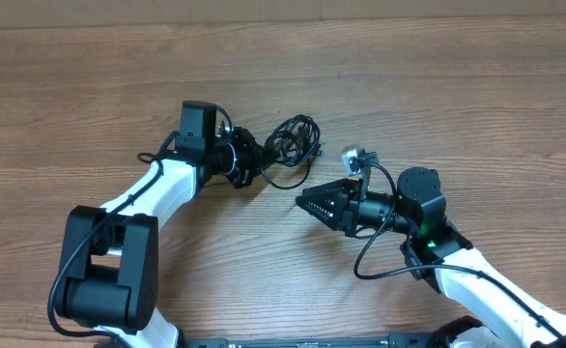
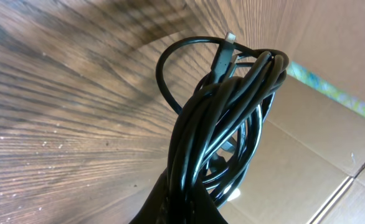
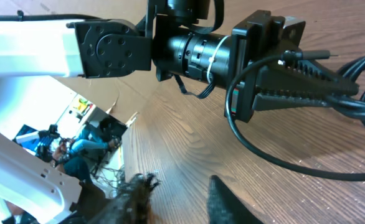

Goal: Untangle cables

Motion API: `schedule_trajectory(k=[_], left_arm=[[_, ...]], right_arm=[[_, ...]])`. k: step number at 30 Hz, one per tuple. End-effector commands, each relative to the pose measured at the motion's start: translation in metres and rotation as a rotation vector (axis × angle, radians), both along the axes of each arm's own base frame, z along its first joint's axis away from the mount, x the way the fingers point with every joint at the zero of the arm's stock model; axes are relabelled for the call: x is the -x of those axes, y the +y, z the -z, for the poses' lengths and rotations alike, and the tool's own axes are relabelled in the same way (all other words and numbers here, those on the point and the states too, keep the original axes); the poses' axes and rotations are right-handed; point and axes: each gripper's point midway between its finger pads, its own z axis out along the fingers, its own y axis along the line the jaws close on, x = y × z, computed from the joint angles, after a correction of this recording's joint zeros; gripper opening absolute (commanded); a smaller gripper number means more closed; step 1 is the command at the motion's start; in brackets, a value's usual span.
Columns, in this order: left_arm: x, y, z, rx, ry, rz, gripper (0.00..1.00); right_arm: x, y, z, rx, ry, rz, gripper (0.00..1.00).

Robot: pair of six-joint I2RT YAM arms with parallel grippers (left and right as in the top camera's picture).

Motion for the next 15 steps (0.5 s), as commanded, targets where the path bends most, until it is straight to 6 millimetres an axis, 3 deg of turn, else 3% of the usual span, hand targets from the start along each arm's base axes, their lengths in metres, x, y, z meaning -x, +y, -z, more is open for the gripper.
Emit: schedule_trajectory(k=[1, 5, 9, 10, 15], left_arm=[[0.003, -0.009, -0.014, 0.048, -0.015, 0.037, 0.04], [0.006, -0.015, -0.014, 0.052, -0.002, 0.045, 0.04], [0.012, -0.023, -0.016, 0.054, -0.032, 0.096, 0.04], [0.015, -0.027, -0.017, 0.053, -0.057, 0.128, 0.04], [0.026, -0.043, -0.018, 0.045, -0.115, 0.214, 0.04]], right_arm=[[-0.004, 0.0, -0.008, 0.0, -0.044, 0.012, 0.38], [-0.003, 0.0, -0.007, -0.002, -0.038, 0.01, 0.62], [-0.001, 0.0, 0.0, 0.038, -0.085, -0.006, 0.72], [-0.001, -0.001, 0.004, 0.059, -0.101, -0.009, 0.79], [-0.002, -0.005, 0.018, 0.118, -0.103, 0.005, 0.8]])
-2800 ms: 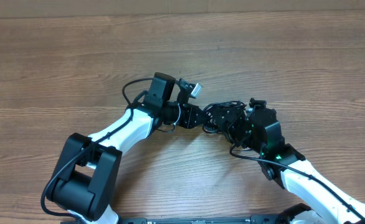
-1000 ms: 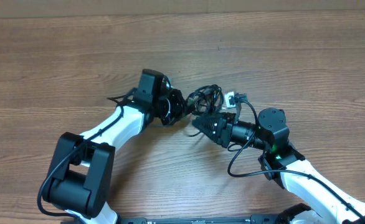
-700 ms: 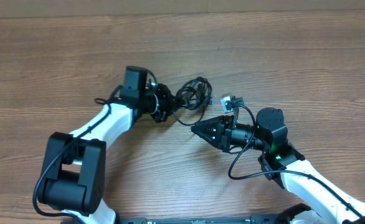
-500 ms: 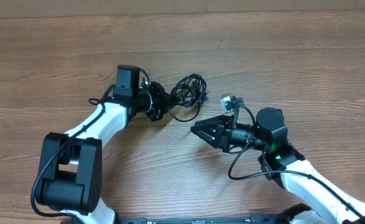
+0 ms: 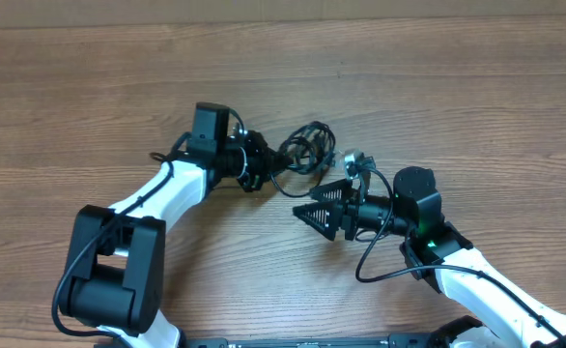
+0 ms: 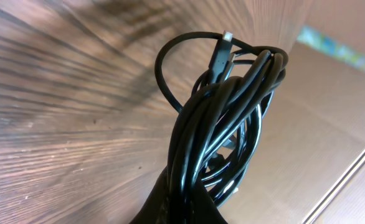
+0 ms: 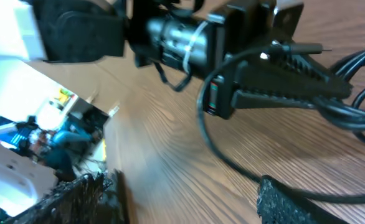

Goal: Untangle cables

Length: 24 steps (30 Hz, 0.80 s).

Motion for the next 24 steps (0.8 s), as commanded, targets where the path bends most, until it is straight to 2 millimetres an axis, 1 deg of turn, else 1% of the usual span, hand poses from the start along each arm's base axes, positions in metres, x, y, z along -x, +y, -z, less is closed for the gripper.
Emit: schedule_trajectory(k=[1, 10, 15, 18, 24], left_arm=[[0.009, -0.017, -0.014, 0.03, -0.074, 0.097, 0.04], [0.017, -0.03, -0.012, 0.022, -0.061, 0.113, 0.04], [0.016, -0.03, -0.012, 0.039, 0.051, 0.037, 0.04], [0.019, -0.034, -0.013, 0.057, 0.093, 0.025, 0.04], [0.022, -0.045, -0.018, 0.072, 0.061, 0.057, 0.04]], right_arm=[[-0.004, 0.0, -0.005, 0.025, -0.092, -0.005, 0.8], [-0.005, 0.0, -0.005, 0.027, -0.092, 0.001, 0.81], [-0.004, 0.0, -0.004, 0.028, -0.089, 0.001, 0.81], [-0.003, 0.002, -0.004, 0.028, -0.093, -0.006, 0.82], [-0.003, 0.006, 0.001, 0.048, -0.091, 0.009, 0.85]])
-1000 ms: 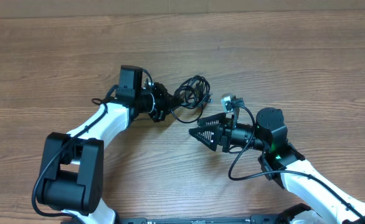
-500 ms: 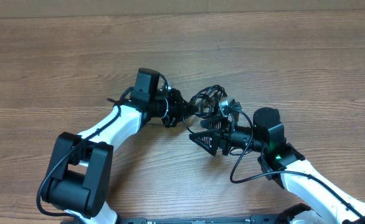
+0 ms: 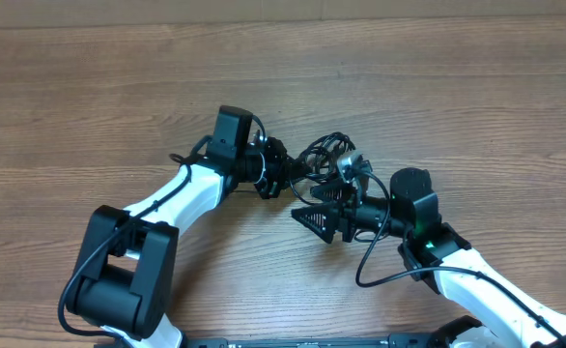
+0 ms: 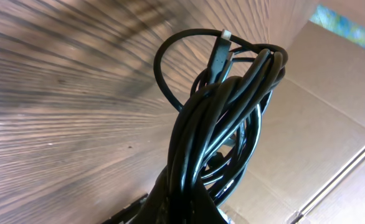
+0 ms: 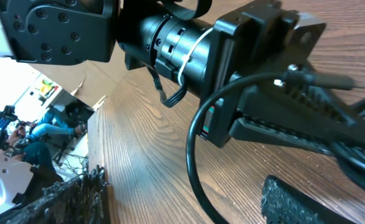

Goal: Untangle cables

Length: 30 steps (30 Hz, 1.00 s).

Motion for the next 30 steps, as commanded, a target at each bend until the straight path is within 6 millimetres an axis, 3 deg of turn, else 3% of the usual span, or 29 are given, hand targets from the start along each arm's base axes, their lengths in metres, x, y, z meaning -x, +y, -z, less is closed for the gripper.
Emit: schedule_trajectory(k=[1, 10, 20, 30], left_arm=[[0.002, -0.01, -0.015, 0.042, -0.012, 0.021, 0.04], [-0.003, -0.01, -0.013, 0.025, -0.017, -0.008, 0.04], [-0.029, 0.02, -0.008, 0.031, 0.178, -0.255, 0.04], [-0.035, 0.047, -0.023, 0.118, 0.102, -0.176, 0.04]], right_arm=[[-0.003, 0.003, -0.003, 0.008, -0.028, 0.009, 0.85], [0.01, 0.015, -0.003, 0.007, -0.028, -0.039, 0.85], [0.066, 0.047, 0.014, 0.071, -0.029, -0.243, 0.85], [0.058, 0.043, 0.026, 0.125, -0.013, -0.185, 0.84]])
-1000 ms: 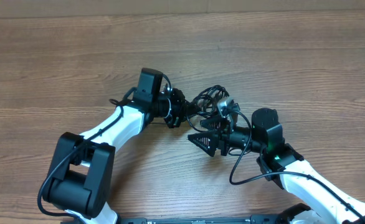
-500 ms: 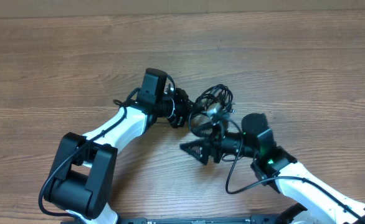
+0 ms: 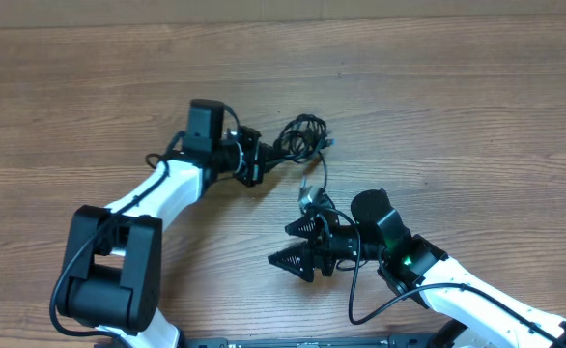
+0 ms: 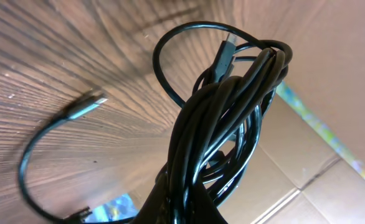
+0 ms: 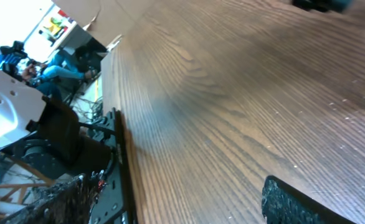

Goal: Untangle cables

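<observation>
A black cable bundle (image 3: pixel 304 133) hangs coiled from my left gripper (image 3: pixel 262 159), which is shut on its lower part (image 4: pixel 226 112). One plug (image 4: pixel 223 56) sticks up inside the coil. A loose strand (image 3: pixel 318 174) trails from the bundle toward the right arm, and in the left wrist view its plug end (image 4: pixel 86 104) lies on the wood. My right gripper (image 3: pixel 293 246) stands open lower down, apart from the cable. Nothing but bare table (image 5: pixel 232 93) shows between its fingers (image 5: pixel 291 199).
The wooden table (image 3: pixel 457 106) fills the overhead view. Cardboard panels (image 4: pixel 332 81) show behind the bundle in the left wrist view. The table's edge and a black frame (image 5: pixel 111 162) lie at the left of the right wrist view.
My left gripper has moved back left and up with the bundle. My right gripper has moved down and left, away from the cable. A strand with a plug end now trails loose on the table.
My left gripper held the bundle at centre left, and my right gripper, its fingers narrowly apart, pointed at it. The right then stood wide open while the left brought the bundle close to it. Now the arms are apart and one strand trails free.
</observation>
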Motion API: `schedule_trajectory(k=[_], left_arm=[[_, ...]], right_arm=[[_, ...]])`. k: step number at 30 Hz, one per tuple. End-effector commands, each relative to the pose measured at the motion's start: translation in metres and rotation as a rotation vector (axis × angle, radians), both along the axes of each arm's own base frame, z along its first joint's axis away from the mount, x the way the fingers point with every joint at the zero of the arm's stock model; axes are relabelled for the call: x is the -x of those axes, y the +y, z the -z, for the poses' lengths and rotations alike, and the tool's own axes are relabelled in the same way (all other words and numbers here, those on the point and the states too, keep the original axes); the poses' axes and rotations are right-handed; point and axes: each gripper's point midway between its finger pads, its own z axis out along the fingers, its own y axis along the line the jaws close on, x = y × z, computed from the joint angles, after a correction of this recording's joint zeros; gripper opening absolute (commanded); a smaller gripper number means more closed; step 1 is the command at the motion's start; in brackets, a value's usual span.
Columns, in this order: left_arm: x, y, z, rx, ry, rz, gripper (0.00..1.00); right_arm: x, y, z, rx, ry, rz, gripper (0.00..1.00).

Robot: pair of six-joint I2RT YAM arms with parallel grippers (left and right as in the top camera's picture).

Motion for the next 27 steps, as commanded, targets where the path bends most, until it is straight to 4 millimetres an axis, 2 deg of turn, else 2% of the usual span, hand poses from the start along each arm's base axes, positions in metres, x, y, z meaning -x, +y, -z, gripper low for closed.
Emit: schedule_trajectory(k=[1, 7, 14, 18, 27], left_arm=[[0.003, -0.001, -0.021, 0.055, -0.134, 0.117, 0.04], [0.006, -0.001, -0.023, -0.025, -0.459, 0.31, 0.04], [0.026, 0.004, -0.005, -0.136, -0.684, 0.535, 0.04], [0.039, 0.006, 0.003, -0.159, -0.733, 0.624, 0.04], [0.041, 0.007, 0.003, -0.16, -0.74, 0.635, 0.04]], right_arm=[[-0.008, 0.0, -0.002, 0.011, -0.036, 0.026, 0.84], [-0.018, -0.001, -0.002, 0.022, -0.059, 0.082, 0.85], [-0.053, -0.01, -0.008, -0.012, 0.061, 0.348, 0.87], [-0.068, -0.02, -0.004, -0.013, 0.116, 0.478, 0.87], [-0.091, -0.049, 0.009, 0.024, 0.17, 0.645, 0.87]])
